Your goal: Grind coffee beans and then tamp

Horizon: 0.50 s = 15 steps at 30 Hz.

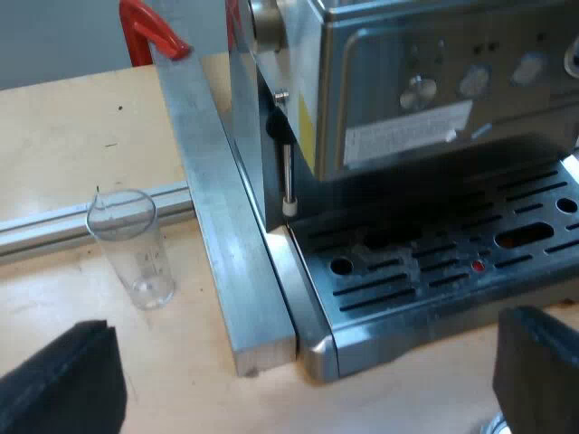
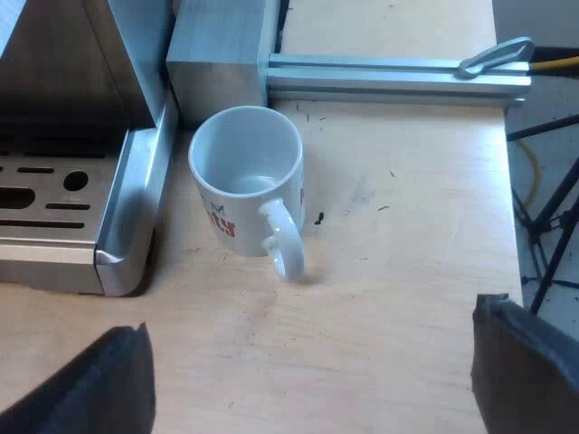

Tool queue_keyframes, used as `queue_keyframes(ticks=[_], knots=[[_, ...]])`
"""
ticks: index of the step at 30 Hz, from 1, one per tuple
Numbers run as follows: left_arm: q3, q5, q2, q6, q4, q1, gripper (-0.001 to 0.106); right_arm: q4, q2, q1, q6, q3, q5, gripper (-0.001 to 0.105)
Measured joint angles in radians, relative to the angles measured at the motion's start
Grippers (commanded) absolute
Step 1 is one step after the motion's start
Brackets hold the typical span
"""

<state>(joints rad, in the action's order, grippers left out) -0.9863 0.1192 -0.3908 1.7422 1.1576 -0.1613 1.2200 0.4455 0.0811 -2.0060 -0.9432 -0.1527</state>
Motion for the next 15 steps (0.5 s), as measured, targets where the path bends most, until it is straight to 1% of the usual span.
queue_keyframes(ticks=[1, 3, 5, 10, 15], knots=[[0.015, 0.0, 0.031, 0.007, 0.0, 0.0, 0.084, 0.01, -0.017, 0.0, -0.003, 0.0, 0.01, 0.072], [0.028, 0.0, 0.052, 0.014, 0.0, 0.0, 0.084, 0.013, -0.023, 0.0, -0.005, 0.0, 0.013, 0.072], [0.048, 0.0, 0.132, 0.02, 0.013, 0.0, 0.084, 0.042, -0.057, 0.0, -0.005, 0.0, 0.015, 0.072], [0.05, 0.0, 0.231, 0.02, 0.058, 0.0, 0.084, 0.057, -0.136, 0.0, -0.005, 0.0, 0.015, 0.072], [0.05, -0.038, 0.321, 0.02, 0.09, 0.0, 0.084, 0.081, -0.229, 0.0, -0.005, 0.0, 0.015, 0.072]])
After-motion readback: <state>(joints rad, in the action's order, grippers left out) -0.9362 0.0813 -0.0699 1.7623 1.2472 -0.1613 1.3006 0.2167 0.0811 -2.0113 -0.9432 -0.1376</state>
